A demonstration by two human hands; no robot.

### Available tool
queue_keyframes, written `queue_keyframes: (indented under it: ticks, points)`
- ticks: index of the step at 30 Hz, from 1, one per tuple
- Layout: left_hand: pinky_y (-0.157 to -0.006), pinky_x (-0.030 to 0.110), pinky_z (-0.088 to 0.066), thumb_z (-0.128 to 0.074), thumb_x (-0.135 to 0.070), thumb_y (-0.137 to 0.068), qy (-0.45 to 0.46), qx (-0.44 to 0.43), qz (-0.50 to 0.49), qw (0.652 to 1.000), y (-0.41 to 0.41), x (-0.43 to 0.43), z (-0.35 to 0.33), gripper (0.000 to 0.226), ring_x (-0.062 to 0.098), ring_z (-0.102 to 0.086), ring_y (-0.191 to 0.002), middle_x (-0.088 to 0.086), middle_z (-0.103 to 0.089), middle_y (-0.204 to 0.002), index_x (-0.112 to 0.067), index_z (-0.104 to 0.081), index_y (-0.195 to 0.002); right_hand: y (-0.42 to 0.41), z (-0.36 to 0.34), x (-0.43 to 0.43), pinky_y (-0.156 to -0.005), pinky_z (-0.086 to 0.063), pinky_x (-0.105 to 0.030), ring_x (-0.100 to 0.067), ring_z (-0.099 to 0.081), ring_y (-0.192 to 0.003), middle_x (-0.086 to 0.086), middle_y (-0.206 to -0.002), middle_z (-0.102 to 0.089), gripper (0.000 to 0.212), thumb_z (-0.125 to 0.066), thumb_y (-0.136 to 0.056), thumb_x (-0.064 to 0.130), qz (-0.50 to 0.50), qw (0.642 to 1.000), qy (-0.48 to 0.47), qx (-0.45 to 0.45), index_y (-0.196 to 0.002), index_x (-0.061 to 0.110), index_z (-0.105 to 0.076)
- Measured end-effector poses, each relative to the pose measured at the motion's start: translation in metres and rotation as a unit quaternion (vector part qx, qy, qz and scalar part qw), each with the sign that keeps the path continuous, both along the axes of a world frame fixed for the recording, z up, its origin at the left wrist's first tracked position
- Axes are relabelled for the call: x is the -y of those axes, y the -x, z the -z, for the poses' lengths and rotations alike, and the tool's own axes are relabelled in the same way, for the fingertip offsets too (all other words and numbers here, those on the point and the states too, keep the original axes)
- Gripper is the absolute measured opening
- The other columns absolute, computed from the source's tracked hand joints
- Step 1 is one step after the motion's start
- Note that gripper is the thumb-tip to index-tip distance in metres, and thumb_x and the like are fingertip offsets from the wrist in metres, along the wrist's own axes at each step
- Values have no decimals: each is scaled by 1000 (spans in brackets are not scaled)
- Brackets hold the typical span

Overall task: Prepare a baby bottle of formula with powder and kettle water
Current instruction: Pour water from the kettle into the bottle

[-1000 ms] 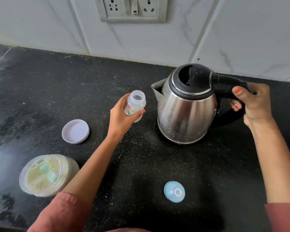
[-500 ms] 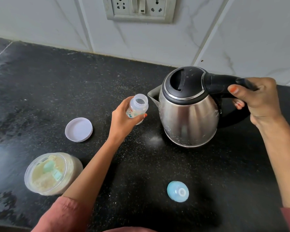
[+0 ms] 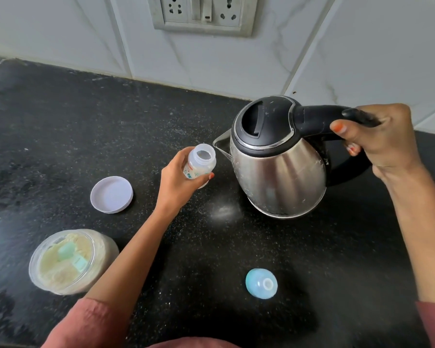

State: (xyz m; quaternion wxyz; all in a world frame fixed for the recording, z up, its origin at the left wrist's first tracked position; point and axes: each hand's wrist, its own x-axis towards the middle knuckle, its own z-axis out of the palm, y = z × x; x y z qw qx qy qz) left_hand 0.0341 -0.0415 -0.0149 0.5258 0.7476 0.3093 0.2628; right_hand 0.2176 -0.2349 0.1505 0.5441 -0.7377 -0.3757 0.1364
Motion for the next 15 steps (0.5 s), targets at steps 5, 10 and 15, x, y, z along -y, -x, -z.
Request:
queue_keyframes:
  ticks: [5, 10, 15]
  points:
    - [-80, 2, -39, -82, -15, -67, 0, 2, 5, 1000, 2, 1, -3, 57, 3, -55, -100, -17, -58, -105, -25, -52, -114, 3, -4, -1, -37, -28, -21, -7, -36, -32, 7, -34, -43, 39, -73, -54, 64, -6, 998, 39, 46, -44, 29, -59]
    - [-81, 3, -40, -82, -14, -67, 5, 8, 1, 1000, 7, 4, -2, 57, 2, -55, -100, -16, -58, -105, -30, -49, -111, 9, -5, -3, -37, -29, -17, -7, -38, -32, 9, -34, -45, 16, -71, -57, 49, -9, 997, 41, 64, -48, 38, -64]
    - [-81, 3, -40, -82, -13, -66, 1, 5, 5, 1000, 10, 7, 0, 57, 3, -56, -100, -16, -58, -105, -30, -49, -110, 14, -6, -3, -37, -29, -18, -6, -38, -32, 10, -35, -45, 34, -71, -51, 70, -19, 998, 53, 28, -51, 37, -65]
